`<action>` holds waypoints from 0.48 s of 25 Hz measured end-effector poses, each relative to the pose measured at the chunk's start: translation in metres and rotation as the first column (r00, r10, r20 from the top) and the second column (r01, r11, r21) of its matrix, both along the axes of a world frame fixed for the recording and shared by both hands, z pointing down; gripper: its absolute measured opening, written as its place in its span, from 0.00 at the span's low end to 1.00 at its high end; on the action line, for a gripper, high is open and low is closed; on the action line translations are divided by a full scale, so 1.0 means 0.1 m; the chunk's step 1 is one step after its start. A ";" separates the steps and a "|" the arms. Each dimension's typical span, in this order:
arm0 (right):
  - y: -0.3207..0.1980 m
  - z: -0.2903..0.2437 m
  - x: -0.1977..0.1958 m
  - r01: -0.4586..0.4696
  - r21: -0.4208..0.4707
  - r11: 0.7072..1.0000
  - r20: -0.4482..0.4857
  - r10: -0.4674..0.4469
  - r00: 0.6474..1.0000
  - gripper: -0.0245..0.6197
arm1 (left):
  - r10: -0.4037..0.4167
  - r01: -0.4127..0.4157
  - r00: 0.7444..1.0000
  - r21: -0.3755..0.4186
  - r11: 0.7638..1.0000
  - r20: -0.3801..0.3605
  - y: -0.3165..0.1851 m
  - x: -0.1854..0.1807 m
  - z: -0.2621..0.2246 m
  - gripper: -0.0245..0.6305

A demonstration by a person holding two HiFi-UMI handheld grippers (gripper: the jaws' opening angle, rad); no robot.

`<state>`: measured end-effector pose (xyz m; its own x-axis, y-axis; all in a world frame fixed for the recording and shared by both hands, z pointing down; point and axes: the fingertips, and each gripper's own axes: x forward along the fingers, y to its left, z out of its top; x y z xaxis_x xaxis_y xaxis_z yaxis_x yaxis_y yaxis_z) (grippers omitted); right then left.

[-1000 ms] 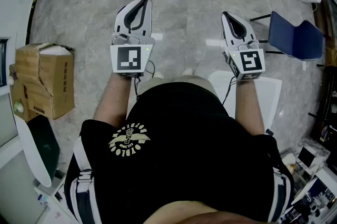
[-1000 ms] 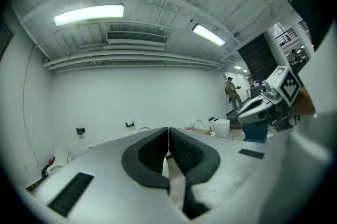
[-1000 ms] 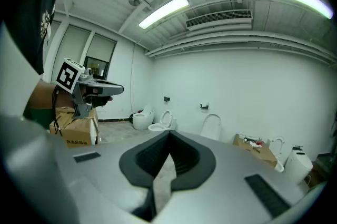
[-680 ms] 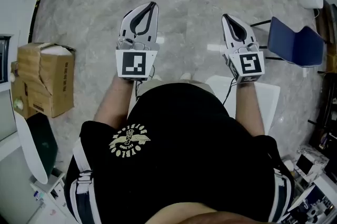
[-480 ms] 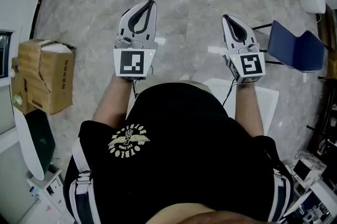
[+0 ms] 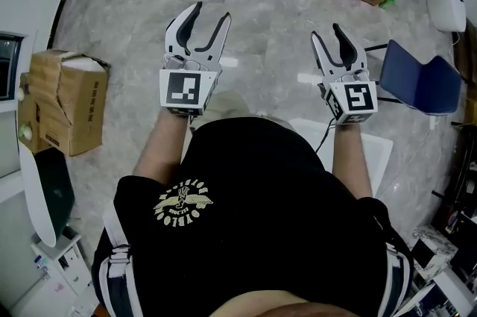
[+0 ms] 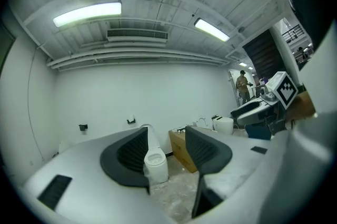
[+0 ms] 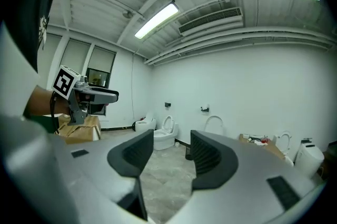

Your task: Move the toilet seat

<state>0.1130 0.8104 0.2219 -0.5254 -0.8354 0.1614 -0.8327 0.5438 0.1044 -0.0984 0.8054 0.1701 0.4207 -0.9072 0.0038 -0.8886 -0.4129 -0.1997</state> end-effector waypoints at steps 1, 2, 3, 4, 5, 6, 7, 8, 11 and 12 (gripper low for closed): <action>-0.01 0.01 -0.02 0.004 -0.006 1.000 0.003 -0.004 1.000 0.37 | 0.001 -0.001 1.000 -0.005 1.000 -0.002 0.00 -0.02 0.01 0.36; -0.03 0.01 -0.04 0.004 -0.008 1.000 0.003 -0.004 1.000 0.39 | -0.003 0.003 1.000 -0.008 1.000 -0.002 -0.01 -0.04 0.02 0.37; -0.05 0.01 -0.05 0.003 -0.008 1.000 0.002 -0.003 1.000 0.40 | -0.008 0.008 1.000 -0.011 1.000 -0.001 -0.03 -0.06 0.03 0.39; -0.09 0.02 -0.06 0.000 -0.009 1.000 0.002 0.000 1.000 0.42 | -0.011 0.011 1.000 -0.016 1.000 -0.001 -0.06 -0.09 0.05 0.41; -0.13 0.03 -0.07 -0.004 -0.013 1.000 0.002 0.004 1.000 0.43 | -0.012 0.012 1.000 -0.020 1.000 -0.001 -0.09 -0.11 0.07 0.42; -0.17 0.05 -0.10 -0.007 -0.020 1.000 0.003 0.007 1.000 0.43 | -0.011 0.011 1.000 -0.023 1.000 0.000 -0.13 -0.13 0.10 0.43; -0.20 0.06 -0.13 -0.007 -0.026 1.000 0.004 0.007 1.000 0.43 | -0.010 0.010 1.000 -0.027 1.000 0.003 -0.16 -0.16 0.13 0.44; -0.24 0.07 -0.18 -0.003 -0.030 1.000 0.003 0.003 1.000 0.44 | -0.010 0.010 1.000 -0.033 0.999 0.009 -0.20 -0.19 0.17 0.44; -0.41 0.07 -0.28 0.005 -0.028 1.000 0.008 -0.005 1.000 0.44 | -0.017 0.018 1.000 -0.069 0.997 0.026 -0.39 -0.30 0.29 0.44; -0.48 0.07 -0.31 0.005 -0.026 1.000 0.009 -0.005 1.000 0.44 | -0.016 0.018 1.000 -0.072 0.997 0.027 -0.48 -0.33 0.30 0.44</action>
